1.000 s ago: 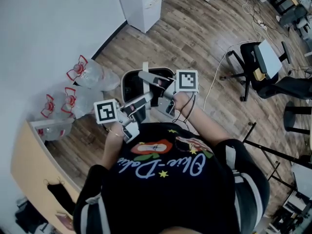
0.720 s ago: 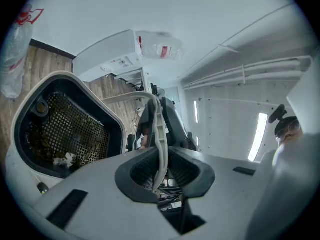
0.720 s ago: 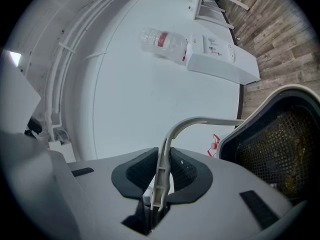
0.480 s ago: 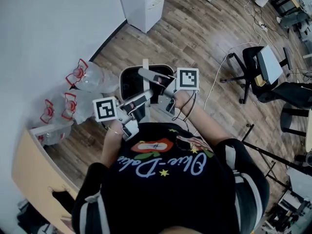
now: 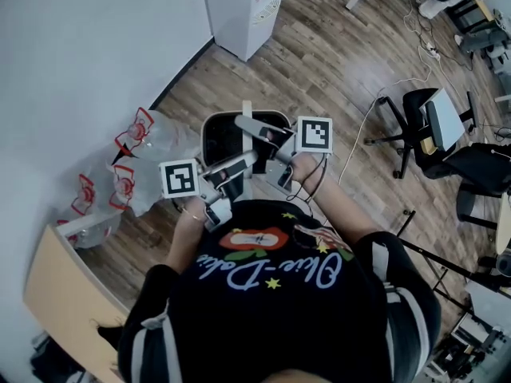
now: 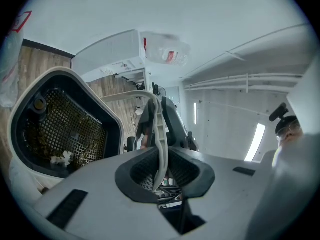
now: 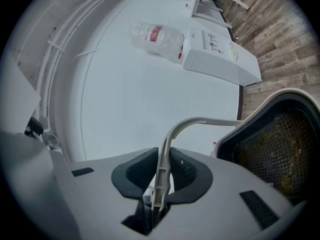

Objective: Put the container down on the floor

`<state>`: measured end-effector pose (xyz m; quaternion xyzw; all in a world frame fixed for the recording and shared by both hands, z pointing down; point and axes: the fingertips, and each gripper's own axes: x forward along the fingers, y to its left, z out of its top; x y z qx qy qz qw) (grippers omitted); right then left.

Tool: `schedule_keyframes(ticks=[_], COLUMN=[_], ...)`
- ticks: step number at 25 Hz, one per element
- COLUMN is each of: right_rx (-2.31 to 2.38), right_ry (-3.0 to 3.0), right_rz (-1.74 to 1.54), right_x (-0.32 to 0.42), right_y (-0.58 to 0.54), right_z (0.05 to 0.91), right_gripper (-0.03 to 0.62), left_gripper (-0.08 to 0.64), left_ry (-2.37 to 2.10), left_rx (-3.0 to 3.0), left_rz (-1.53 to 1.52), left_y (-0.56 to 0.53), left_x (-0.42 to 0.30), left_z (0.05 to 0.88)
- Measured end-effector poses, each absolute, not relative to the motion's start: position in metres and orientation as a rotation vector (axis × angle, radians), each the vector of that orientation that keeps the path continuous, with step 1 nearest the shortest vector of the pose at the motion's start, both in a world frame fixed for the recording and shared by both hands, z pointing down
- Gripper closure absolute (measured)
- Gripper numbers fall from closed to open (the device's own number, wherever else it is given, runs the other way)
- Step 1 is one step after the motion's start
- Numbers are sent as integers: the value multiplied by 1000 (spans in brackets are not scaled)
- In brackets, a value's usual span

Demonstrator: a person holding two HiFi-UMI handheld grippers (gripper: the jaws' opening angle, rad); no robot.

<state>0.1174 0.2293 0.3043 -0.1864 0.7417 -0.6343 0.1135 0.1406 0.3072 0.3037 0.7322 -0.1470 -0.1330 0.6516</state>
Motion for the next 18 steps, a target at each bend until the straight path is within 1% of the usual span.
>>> schedule_keyframes(ticks=[6,12,18], right_rx=[-566,-603,-592], right_ry=[2153,2154,2170], right_rz=[-1857,-1862,-1869], right_x=[110,68,56], right_y=[216,162,148], right_z=[303,309,311], right_gripper=[535,535,535], left_gripper=[506,506,508], left_ry=[-337,-312,-332], left_rx=[1684,1669,1657], left_rz=[-262,-267,-283], left_y=[293,241,227], left_x=[130,87,76], left_z=[307,311,311])
